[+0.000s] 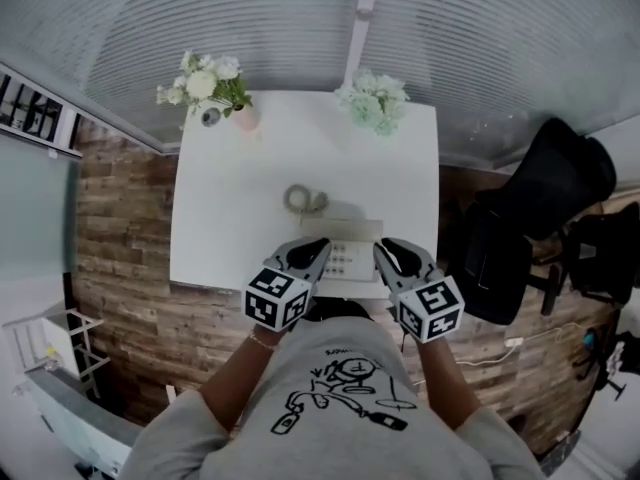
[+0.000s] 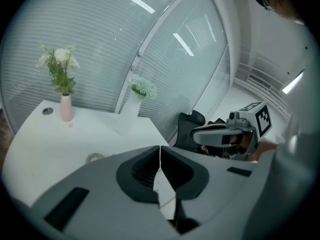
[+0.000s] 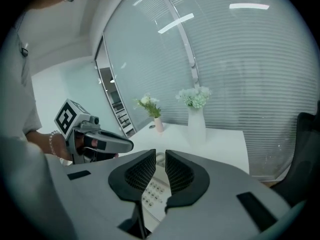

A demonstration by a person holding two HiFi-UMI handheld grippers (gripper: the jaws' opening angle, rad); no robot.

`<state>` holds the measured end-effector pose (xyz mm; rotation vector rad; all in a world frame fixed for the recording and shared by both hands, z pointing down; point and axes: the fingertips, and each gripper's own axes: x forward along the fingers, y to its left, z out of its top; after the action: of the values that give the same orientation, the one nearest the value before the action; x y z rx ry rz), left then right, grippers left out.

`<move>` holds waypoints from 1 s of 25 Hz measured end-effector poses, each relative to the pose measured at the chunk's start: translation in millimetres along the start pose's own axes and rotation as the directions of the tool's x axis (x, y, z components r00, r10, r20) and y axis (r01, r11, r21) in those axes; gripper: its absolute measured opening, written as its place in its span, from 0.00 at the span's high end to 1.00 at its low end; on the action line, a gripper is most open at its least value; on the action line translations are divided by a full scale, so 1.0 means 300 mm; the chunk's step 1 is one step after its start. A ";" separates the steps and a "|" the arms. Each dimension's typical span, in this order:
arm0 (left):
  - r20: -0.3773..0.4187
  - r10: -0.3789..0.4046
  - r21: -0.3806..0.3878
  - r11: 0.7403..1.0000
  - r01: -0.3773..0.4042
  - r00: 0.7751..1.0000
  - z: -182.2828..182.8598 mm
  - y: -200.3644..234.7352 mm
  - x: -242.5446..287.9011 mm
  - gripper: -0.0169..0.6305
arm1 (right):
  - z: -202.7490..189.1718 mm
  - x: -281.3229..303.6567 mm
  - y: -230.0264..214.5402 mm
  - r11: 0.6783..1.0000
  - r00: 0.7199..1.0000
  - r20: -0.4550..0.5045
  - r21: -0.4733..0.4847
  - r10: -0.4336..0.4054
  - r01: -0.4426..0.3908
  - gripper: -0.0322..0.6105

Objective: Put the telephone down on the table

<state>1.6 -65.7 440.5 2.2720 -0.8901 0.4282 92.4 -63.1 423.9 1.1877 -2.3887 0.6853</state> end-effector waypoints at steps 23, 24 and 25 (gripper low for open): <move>0.422 -0.209 0.273 0.957 0.096 0.882 0.493 -0.358 -0.284 0.97 | 0.466 -0.273 0.230 0.987 0.916 0.387 -0.151 0.106 -0.050 0.88; 0.420 -0.209 0.287 0.954 0.089 0.883 0.493 -0.362 -0.285 0.97 | 0.470 -0.279 0.231 0.986 0.914 0.392 -0.157 0.108 -0.049 0.88; 0.413 -0.207 0.302 0.950 0.081 0.887 0.491 -0.364 -0.285 0.97 | 0.471 -0.283 0.231 0.986 0.913 0.393 -0.160 0.109 -0.049 0.88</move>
<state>25.4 -63.2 239.7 2.7372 -0.9083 -0.0461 66.9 -55.5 246.9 1.2730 -2.7801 0.2967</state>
